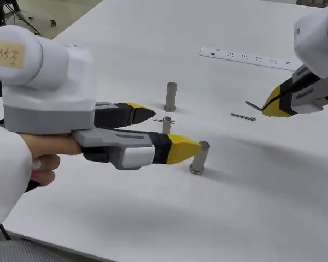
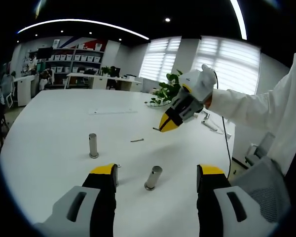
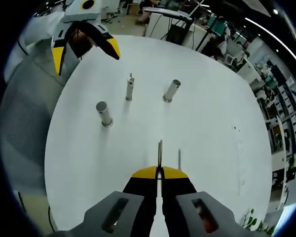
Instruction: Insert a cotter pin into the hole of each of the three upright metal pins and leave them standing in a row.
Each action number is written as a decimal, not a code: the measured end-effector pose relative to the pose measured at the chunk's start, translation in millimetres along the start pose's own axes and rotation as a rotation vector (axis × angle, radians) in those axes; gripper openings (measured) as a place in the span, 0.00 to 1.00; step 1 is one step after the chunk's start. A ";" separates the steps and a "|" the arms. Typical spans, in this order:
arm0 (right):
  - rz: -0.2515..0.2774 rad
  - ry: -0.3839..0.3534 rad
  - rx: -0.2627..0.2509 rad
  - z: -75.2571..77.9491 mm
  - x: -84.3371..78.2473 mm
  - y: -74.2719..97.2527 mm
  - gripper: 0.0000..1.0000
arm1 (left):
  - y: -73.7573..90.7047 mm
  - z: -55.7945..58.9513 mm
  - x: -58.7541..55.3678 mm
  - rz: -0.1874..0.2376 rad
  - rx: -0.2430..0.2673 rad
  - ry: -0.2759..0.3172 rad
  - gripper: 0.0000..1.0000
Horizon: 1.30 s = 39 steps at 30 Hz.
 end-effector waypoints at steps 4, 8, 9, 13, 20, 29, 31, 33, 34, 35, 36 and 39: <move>0.056 -0.010 -0.069 -9.6 4.6 15.3 0.00 | -8.6 0.6 9.2 0.011 -0.025 -0.005 0.59; 0.085 -0.008 -0.120 -16.1 8.1 28.5 0.00 | -17.6 1.5 16.2 0.009 -0.042 -0.014 0.57; 0.091 -0.011 -0.125 -17.6 9.0 30.8 0.00 | -19.3 1.8 17.3 0.008 -0.048 -0.011 0.55; 0.113 -0.003 -0.147 -25.6 13.5 34.9 0.00 | -27.5 5.3 22.8 0.012 -0.070 -0.035 0.53; 0.138 0.014 -0.138 -40.9 23.2 33.3 0.00 | -42.5 17.4 28.1 -0.008 -0.120 -0.021 0.45; 0.170 0.046 -0.147 -48.3 30.7 33.4 0.00 | -53.5 25.3 28.2 -0.030 -0.160 0.057 0.30; 0.180 0.051 -0.143 -51.9 33.3 33.9 0.00 | -55.1 26.0 27.8 -0.035 -0.170 0.074 0.29; 0.185 0.060 -0.141 -55.6 36.2 34.1 0.00 | -56.9 26.8 26.9 -0.041 -0.177 0.090 0.26; 0.194 0.067 -0.143 -57.5 38.3 34.1 0.00 | -58.1 27.4 26.1 -0.047 -0.183 0.099 0.24; 0.194 0.071 -0.137 -59.6 39.3 33.9 0.00 | -58.9 27.9 25.7 -0.048 -0.185 0.101 0.23; 0.194 0.076 -0.134 -60.8 40.2 33.4 0.00 | -60.0 28.6 25.0 -0.052 -0.188 0.103 0.21; 0.190 0.102 -0.134 -65.2 43.2 32.0 0.00 | -61.9 30.7 23.9 -0.061 -0.199 0.107 0.18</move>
Point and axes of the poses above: the centre of the closed fingertips' face, and the gripper's own axes: y roughly backward along the fingers, z roughly to its right, x roughly out of its top, the point moved 7 cm from there along y, roughly backward along the fingers, and after that the axes turned 1 degree about -z, right-handed, at the moved point
